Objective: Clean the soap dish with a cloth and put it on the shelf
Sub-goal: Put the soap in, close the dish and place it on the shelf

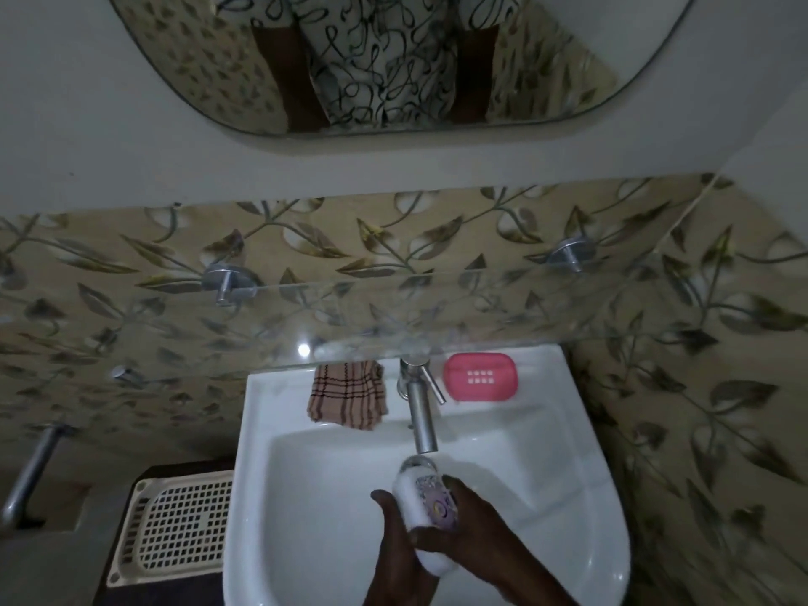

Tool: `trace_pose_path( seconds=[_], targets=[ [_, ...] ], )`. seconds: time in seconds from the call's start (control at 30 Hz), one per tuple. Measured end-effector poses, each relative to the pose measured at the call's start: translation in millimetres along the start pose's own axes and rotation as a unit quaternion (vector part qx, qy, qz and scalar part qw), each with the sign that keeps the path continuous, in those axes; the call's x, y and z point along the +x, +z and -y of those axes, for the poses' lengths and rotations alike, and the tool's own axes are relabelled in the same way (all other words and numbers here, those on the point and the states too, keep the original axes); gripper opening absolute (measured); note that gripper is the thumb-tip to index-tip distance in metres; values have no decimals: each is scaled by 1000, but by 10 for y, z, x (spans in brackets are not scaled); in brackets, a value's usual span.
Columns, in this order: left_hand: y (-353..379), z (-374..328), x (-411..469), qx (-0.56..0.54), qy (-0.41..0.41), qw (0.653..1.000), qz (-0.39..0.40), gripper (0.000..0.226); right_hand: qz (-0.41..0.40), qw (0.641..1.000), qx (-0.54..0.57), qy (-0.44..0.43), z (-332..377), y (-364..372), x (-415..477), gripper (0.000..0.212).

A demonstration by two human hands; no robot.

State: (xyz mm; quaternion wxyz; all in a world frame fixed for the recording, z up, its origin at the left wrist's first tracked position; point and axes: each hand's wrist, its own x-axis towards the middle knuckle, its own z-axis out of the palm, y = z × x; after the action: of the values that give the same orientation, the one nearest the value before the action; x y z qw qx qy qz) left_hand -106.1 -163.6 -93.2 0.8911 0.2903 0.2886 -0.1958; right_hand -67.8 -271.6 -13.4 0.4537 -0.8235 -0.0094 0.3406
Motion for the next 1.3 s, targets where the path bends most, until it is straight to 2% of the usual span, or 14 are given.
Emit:
trace_pose_path(
  seconds=[0.03, 0.1, 0.17, 0.27, 0.37, 0.47, 0.6, 0.83, 0.9, 1.0, 1.07, 1.17, 1.23, 1.3],
  targets=[
    [81, -24, 44, -46, -39, 998, -12, 87, -7, 999, -33, 12, 6, -94, 9, 66],
    [83, -16, 146, 22, -79, 993, -79, 104, -57, 993, -99, 15, -11, -327, 81, 87],
    [69, 4, 134, 78, -103, 988, -80, 100, -139, 981, -137, -15, -14, -689, 219, 98],
    [-23, -6, 8, 78, -120, 983, -116, 92, -224, 937, -254, -85, 30, -1249, 583, 98],
    [-143, -11, -74, 40, -136, 979, -148, 89, -177, 902, -377, -116, 130, -1508, 910, 87],
    [-210, -16, -86, -16, -155, 974, -162, 88, -128, 876, -443, -142, 106, -1485, 1086, 84],
    [-284, 63, -64, -47, -161, 969, -182, 79, -106, 862, -466, -169, 5, -1387, 1211, 93],
    [-280, 149, -75, 1, -152, 981, -117, 73, -111, 844, -500, -160, -68, -1384, 1344, 97],
    [-195, 155, -94, 37, -154, 983, -95, 69, -108, 852, -490, -148, -34, -1392, 1321, 98],
    [23, 175, -105, 111, -136, 982, -71, 60, -74, 899, -420, -99, 29, -1355, 1189, 106],
    [173, 199, -108, 154, -94, 982, -48, 73, -60, 932, -350, -74, 44, -1330, 997, 111],
    [366, 150, -86, 157, -27, 987, 23, 109, -44, 968, -236, -74, 86, -1323, 607, 112],
    [518, 60, -85, 124, 25, 989, 78, 110, -35, 979, -182, -91, 141, -1314, 338, 110],
    [712, -85, -109, 104, 78, 986, 107, 101, -32, 980, -163, -107, 193, -1295, 158, 112]
  ],
)
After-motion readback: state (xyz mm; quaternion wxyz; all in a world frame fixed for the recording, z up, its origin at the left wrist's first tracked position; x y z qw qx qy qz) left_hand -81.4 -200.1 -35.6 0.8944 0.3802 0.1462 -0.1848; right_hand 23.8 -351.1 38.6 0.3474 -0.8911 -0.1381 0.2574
